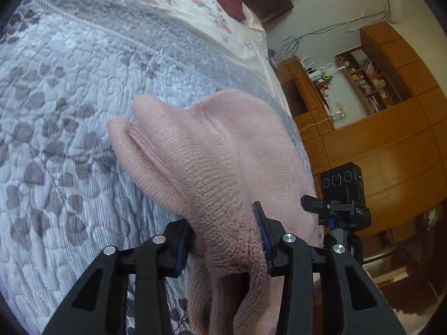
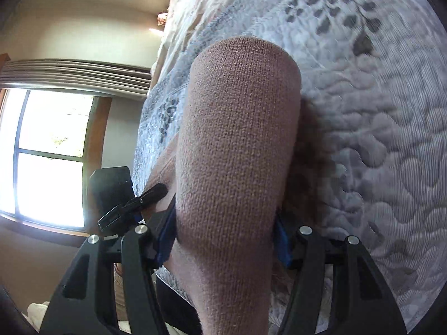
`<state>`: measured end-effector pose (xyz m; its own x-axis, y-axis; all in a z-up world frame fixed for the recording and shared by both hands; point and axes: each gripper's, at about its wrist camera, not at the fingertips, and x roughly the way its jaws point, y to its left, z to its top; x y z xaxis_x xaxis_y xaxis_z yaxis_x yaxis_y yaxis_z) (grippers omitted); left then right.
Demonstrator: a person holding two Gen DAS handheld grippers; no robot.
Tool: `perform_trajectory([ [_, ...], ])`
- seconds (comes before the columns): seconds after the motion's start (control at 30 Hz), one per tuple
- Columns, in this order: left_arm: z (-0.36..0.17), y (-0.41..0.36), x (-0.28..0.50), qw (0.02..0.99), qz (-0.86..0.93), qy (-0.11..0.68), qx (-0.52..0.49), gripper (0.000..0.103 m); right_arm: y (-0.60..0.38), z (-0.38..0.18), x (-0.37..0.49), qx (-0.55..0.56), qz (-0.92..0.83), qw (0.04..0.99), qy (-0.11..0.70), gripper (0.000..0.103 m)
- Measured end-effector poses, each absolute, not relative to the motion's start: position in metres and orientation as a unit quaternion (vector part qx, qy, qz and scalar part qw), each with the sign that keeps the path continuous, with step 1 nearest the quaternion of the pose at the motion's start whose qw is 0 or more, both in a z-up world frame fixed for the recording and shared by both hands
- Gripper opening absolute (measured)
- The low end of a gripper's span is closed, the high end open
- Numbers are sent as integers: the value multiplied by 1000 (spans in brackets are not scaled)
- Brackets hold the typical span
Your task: Fold small clothes
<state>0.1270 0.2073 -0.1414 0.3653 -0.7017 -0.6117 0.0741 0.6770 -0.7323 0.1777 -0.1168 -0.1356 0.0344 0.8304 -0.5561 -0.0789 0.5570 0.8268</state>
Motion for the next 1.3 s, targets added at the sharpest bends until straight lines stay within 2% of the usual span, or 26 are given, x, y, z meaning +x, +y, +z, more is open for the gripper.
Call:
perform_trajectory([
  [0.13, -169, 212, 119, 757, -231, 516, -329, 42, -123, -164, 163, 342, 348, 645, 588, 64],
  [0.27, -169, 207, 117, 761, -209, 529, -312, 51, -118, -167, 154, 336, 339, 653, 588, 74],
  [0.37, -153, 204, 106, 771, -191, 532, -294, 52, -112, -150, 143, 308, 335, 671, 586, 76],
  [0.43, -141, 200, 93, 782, -180, 532, -271, 57, -113, -143, 131, 289, 336, 677, 588, 77],
  [0.63, -129, 183, 42, 796, -172, 529, -238, 61, -123, -150, 92, 284, 336, 670, 598, 77],
  [0.83, -138, 174, 10, 802, -147, 537, -217, 61, -128, -157, 68, 288, 332, 665, 604, 59],
  [0.9, -141, 176, 4, 803, -134, 541, -213, 60, -134, -154, 58, 277, 330, 673, 601, 47],
  [0.97, -142, 179, -2, 805, -126, 544, -203, 60, -137, -151, 51, 271, 324, 681, 598, 42],
  [1.3, -154, 186, -12, 806, -120, 548, -190, 63, -155, -176, 33, 303, 286, 678, 605, 40],
])
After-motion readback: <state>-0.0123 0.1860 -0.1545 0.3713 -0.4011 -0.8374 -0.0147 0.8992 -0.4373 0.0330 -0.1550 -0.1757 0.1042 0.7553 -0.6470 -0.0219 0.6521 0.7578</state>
